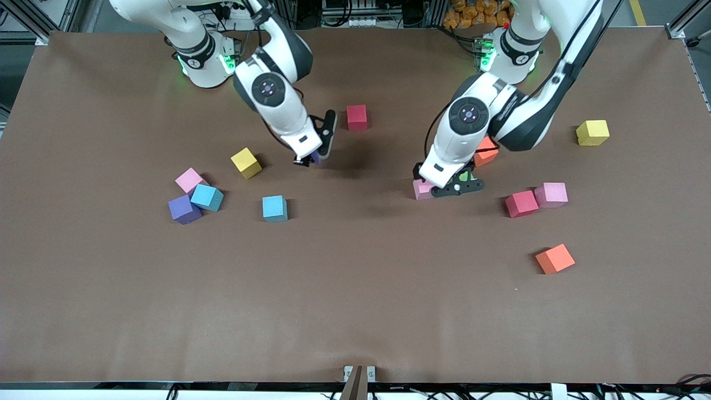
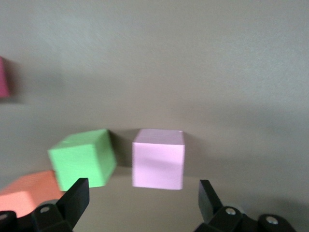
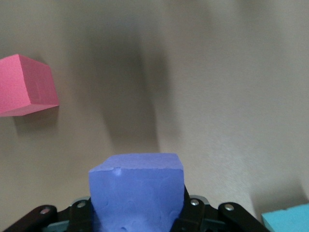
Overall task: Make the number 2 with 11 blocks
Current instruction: 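Carry the purple cube beside the red cube while the left gripper reaches lavender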
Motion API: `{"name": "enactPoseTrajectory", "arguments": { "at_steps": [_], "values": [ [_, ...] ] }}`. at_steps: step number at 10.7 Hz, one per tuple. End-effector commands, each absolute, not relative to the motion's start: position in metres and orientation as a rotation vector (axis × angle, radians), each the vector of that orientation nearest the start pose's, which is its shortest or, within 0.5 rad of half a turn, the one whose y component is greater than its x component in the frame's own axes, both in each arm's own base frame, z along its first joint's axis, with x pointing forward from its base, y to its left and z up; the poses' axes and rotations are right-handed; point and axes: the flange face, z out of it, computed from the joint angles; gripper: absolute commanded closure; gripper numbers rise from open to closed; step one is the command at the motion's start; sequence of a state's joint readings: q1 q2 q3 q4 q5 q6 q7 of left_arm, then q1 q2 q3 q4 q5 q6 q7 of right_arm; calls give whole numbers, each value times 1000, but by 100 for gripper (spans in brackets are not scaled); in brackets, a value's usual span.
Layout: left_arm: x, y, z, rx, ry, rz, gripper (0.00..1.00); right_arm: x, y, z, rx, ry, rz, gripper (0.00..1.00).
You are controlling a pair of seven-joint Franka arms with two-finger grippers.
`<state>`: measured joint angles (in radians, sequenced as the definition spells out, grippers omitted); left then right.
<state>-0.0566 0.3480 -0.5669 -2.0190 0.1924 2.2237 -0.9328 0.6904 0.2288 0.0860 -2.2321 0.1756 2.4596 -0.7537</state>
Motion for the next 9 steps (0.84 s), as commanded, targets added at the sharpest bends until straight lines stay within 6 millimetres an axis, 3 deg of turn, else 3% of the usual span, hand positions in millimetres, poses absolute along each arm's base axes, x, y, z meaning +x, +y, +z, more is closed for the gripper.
{"name": "enactPoseTrajectory", "arguments": {
  "at_steps": [1, 3, 7, 9],
  "values": [
    [485, -342, 279, -3103, -411, 152, 0, 358, 385, 257, -2294, -1991, -31, 86],
    [493, -334, 262, -3094, -397, 158, 0, 337, 387, 243, -2286, -2016, -32, 86],
    [493, -333, 245, -3082, -334, 143, 0, 274, 400, 219, -2275, -1937, -88, 87],
    [492, -336, 234, -3098, -334, 156, 0, 256, 404, 210, -2277, -1933, -107, 87]
  ]
}}
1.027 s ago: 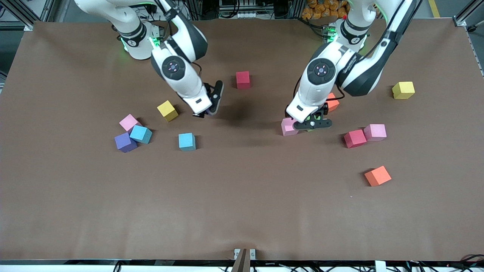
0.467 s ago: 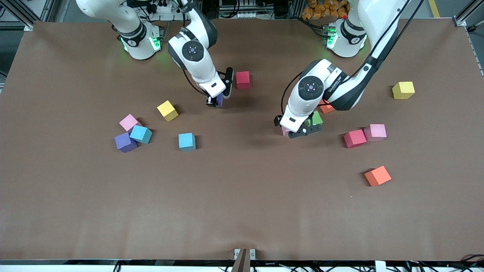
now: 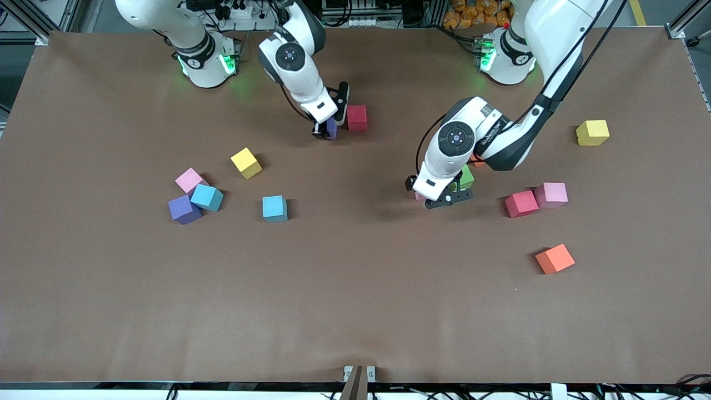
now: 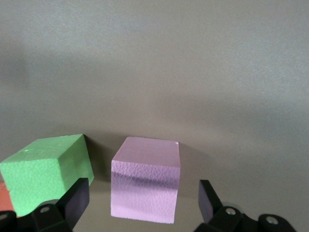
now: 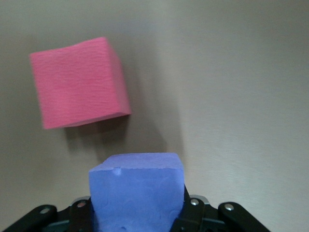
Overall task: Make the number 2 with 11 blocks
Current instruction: 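Release the purple cube with the right gripper while the left gripper grasps lavender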
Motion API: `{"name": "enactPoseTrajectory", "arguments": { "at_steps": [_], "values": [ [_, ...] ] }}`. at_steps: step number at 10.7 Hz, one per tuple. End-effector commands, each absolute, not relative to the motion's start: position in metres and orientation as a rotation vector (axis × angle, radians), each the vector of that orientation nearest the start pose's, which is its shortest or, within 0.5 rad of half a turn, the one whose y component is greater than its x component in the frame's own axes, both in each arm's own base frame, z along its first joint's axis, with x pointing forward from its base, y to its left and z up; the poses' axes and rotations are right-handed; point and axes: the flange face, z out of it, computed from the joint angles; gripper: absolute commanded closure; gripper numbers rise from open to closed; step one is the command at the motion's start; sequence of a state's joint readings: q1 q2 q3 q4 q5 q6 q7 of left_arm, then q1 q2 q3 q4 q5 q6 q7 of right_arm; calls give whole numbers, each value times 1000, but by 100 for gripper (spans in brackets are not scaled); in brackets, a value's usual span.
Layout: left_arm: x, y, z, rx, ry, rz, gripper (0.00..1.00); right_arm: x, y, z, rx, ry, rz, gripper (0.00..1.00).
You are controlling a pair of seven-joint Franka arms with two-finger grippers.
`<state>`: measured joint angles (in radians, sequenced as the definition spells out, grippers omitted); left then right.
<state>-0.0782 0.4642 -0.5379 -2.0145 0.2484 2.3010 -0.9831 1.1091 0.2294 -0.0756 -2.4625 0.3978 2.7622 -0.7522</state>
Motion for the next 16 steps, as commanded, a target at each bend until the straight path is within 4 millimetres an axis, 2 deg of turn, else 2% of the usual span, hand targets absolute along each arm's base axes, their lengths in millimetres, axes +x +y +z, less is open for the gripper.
{"name": "enactPoseTrajectory", "arguments": {
  "at_steps": [1, 6, 7, 8, 9, 11, 12, 13, 14, 16],
  "values": [
    [490, -336, 224, -3090, -317, 172, 0, 254, 405, 205, -2278, -1942, -118, 87],
    [485, -334, 206, -3083, -292, 195, 0, 250, 413, 188, -2286, -1955, -169, 87],
    [485, -334, 206, -3083, -292, 195, 19, 245, 420, 187, -2274, -1962, -177, 87],
    [485, -334, 205, -3083, -290, 197, 34, 241, 423, 186, -2279, -1947, -184, 87],
    [484, -334, 201, -3083, -292, 206, 37, 235, 425, 185, -2292, -1914, -180, 87],
    [483, -333, 199, -3084, -291, 207, 49, 225, 430, 185, -2286, -1899, -174, 87],
    [485, -331, 204, -3082, -294, 197, 53, 223, 431, 185, -2282, -1900, -183, 87],
    [486, -332, 214, -3086, -279, 175, 53, 223, 432, 186, -2283, -1897, -189, 87],
    [480, -336, 228, -3083, -215, 163, 53, 218, 436, 184, -2284, -1893, -189, 87],
    [480, -328, 264, -3058, -101, 128, 53, 215, 443, 176, -2296, -1884, -219, 87]
  ]
}}
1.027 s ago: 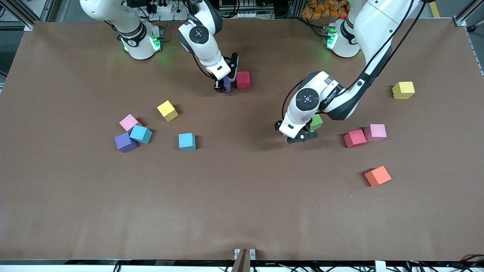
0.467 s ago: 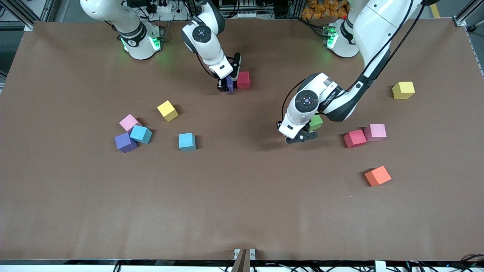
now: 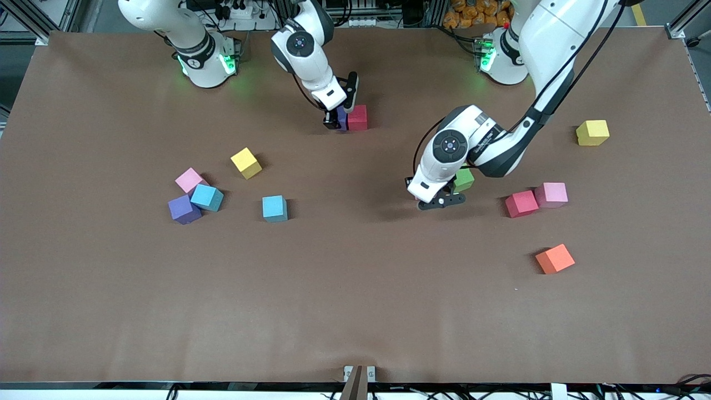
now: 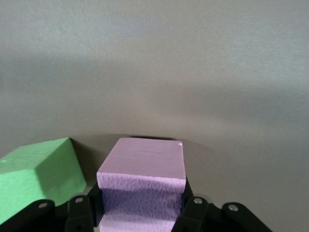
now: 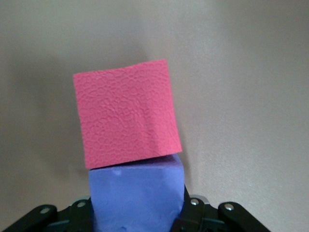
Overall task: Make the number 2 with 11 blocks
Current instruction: 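Release the purple cube with the right gripper while the left gripper grasps lavender, then place the lavender cube beside the red cube while the right gripper withdraws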
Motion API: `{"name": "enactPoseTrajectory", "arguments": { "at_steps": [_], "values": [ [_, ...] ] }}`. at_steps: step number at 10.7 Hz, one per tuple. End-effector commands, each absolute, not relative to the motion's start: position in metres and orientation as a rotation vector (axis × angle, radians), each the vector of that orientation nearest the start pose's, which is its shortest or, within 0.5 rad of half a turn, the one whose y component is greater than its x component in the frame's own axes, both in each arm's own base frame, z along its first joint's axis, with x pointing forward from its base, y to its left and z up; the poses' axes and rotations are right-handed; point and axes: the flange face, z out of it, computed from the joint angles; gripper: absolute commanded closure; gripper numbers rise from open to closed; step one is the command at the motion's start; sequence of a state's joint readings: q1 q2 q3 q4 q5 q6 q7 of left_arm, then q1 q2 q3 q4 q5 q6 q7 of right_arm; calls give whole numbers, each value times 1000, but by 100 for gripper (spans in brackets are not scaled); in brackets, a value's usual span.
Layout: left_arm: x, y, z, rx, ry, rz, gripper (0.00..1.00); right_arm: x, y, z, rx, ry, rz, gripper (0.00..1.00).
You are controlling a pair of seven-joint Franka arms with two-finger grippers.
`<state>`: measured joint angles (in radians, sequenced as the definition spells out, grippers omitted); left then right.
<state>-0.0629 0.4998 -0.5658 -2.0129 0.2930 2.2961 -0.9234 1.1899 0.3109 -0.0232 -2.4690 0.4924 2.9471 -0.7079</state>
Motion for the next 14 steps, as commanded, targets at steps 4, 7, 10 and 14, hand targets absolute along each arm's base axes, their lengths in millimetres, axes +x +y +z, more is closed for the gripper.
{"name": "enactPoseTrajectory", "arguments": {
  "at_steps": [4, 7, 10, 14],
  "values": [
    [465, -321, 312, -3012, 55, 56, 52, 215, 448, 175, -2288, -1889, -231, 14],
    [435, -329, 331, -2966, 127, 7, 52, 218, 450, 182, -2283, -1883, -249, 0],
    [391, -357, 341, -2914, 210, 101, 52, 224, 451, 206, -2267, -1861, -290, 0],
    [332, -391, 347, -2812, 366, 184, 52, 235, 445, 262, -2207, -1841, -207, 0]
  ]
}}
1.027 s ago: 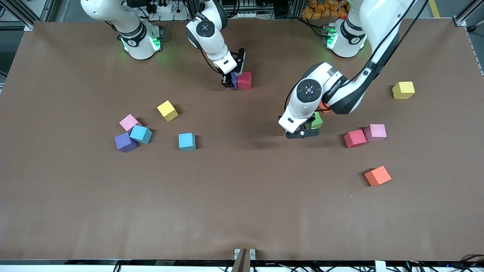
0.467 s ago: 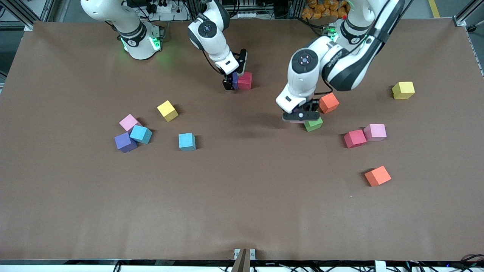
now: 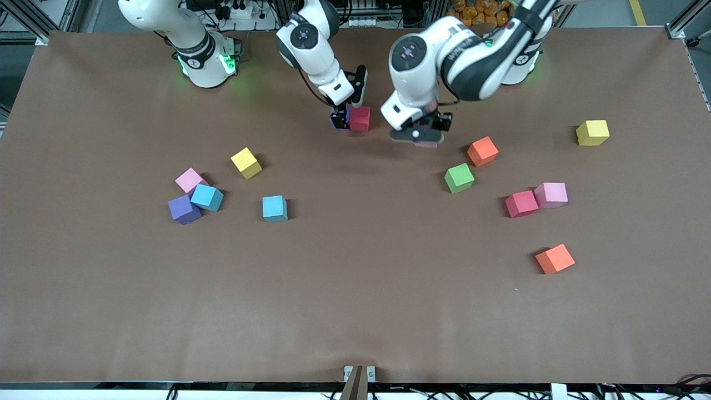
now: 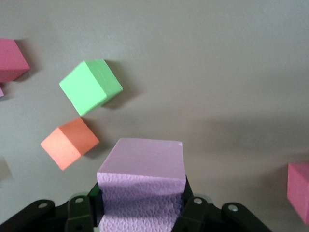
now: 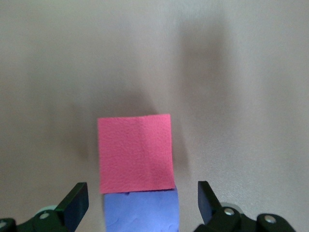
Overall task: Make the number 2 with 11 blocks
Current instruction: 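Place the lavender cube beside the red cube while the right gripper withdraws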
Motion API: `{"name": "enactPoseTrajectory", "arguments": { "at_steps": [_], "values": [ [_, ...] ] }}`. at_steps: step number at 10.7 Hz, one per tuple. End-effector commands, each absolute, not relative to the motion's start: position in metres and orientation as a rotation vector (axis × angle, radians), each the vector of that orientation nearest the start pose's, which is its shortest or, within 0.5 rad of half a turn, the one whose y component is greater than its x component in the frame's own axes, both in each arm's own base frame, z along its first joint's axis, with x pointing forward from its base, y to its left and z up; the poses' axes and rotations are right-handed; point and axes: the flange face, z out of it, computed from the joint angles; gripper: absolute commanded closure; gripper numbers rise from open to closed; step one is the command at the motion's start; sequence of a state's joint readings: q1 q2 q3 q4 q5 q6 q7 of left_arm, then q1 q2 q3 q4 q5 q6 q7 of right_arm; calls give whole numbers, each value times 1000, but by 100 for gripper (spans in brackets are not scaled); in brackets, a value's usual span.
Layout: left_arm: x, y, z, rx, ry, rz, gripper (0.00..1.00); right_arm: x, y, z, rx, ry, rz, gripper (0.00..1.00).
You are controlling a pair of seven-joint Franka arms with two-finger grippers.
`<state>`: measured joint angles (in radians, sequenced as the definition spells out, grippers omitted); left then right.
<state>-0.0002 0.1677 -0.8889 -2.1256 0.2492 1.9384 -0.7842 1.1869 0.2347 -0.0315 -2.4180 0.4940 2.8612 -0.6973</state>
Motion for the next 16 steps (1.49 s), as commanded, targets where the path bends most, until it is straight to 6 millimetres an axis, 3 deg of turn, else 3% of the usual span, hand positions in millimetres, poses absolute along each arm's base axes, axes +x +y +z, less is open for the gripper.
{"name": "enactPoseTrajectory", "arguments": {
  "at_steps": [1, 2, 4, 5, 8, 10, 11, 13, 16],
  "values": [
    [322, -397, 347, -2796, 400, 191, 52, 249, 434, 276, -2187, -1851, -185, 0],
    [319, -402, 349, -2815, 402, 211, 53, 270, 418, 284, -2195, -1833, -163, 0],
    [291, -420, 350, -2801, 583, 238, 53, 310, 387, 289, -2285, -1720, -160, 0],
    [289, -423, 351, -2793, 650, 239, 53, 340, 364, 289, -2352, -1643, -175, 0],
    [265, -441, 355, -2704, 1066, 251, 53, 422, 275, 283, -2561, -1380, -214, 0],
    [257, -449, 356, -2629, 1312, 245, 53, 455, 229, 288, -2641, -1236, -238, 0],
    [256, -451, 352, -2597, 1439, 228, 53, 470, 207, 280, -2667, -1156, -154, 0],
    [251, -450, 335, -2546, 1633, 172, 53, 491, 199, 286, -2667, -1019, 12, 0],
    [242, -441, 307, -2466, 1849, 93, 53, 506, 200, 285, -2830, -598, -51, 0]
  ]
}}
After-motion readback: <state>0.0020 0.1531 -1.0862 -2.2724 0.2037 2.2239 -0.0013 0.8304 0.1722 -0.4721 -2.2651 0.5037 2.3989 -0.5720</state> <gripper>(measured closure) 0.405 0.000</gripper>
